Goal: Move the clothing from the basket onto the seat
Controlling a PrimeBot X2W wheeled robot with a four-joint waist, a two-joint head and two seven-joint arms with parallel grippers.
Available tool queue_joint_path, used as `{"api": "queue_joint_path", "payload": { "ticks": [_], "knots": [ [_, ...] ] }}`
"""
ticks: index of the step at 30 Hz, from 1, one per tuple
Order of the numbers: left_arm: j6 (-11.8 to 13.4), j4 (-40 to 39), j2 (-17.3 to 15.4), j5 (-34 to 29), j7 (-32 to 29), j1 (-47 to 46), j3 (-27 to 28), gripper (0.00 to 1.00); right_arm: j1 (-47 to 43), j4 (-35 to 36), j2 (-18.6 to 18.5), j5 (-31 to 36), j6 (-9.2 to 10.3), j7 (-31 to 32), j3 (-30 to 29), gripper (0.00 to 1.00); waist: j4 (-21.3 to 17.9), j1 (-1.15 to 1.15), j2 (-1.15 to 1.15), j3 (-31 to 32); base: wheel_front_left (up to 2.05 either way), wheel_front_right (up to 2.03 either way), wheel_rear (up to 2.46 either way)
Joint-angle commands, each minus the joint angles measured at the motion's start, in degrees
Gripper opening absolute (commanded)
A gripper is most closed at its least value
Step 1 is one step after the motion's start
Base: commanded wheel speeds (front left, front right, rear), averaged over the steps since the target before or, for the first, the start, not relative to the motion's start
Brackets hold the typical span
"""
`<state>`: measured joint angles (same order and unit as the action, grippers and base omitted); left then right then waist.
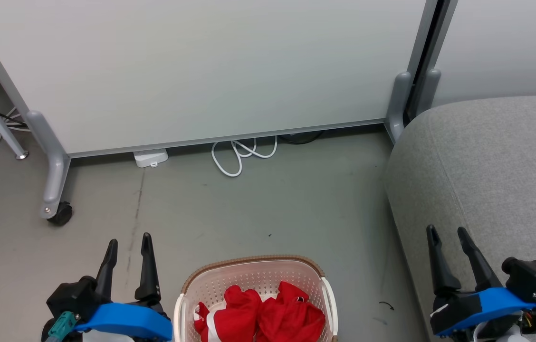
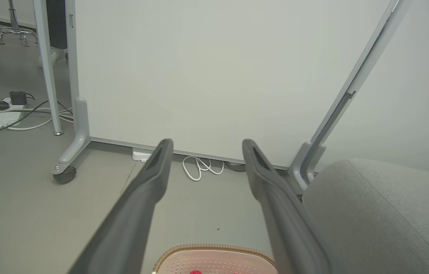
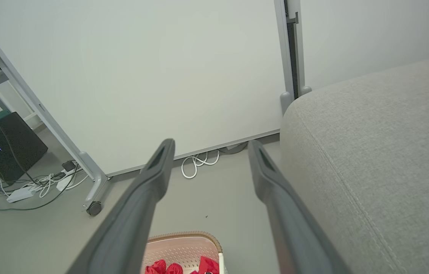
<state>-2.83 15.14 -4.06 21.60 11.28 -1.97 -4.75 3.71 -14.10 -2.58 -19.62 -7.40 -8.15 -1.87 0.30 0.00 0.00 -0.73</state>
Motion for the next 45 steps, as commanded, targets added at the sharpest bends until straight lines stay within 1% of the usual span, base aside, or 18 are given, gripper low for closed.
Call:
{"api": "queue_joint_path", "payload": {
  "ticks": [1, 33, 45],
  "knots": [
    [0.05, 0.13, -0.15, -1.11, 0.56, -0.69, -0.20, 1.00, 0.80, 0.15, -0.39, 1.27, -0.12, -0.58, -0.05, 1.00, 0.00, 0.00, 0.00, 0.01, 0.00, 0.00, 0.00],
    [1.65, 1.43, -0.29, -12.28, 4.05, -0.18, -1.61, 1.00, -0.03, -0.14, -0.46, 14.69, -0.15, -2.78, -0.10, 1.00, 0.32, 0.00, 0.00, 0.58, 0.00, 0.00, 0.00],
    [1.92, 1.20, -0.41, -11.72, 4.00, 0.15, -1.60, 1.00, 0.24, -0.23, -0.46, 14.45, -0.15, -2.99, -0.09, 1.00, 0.39, 0.00, 0.00, 0.43, 0.00, 0.00, 0.00]
  ]
}}
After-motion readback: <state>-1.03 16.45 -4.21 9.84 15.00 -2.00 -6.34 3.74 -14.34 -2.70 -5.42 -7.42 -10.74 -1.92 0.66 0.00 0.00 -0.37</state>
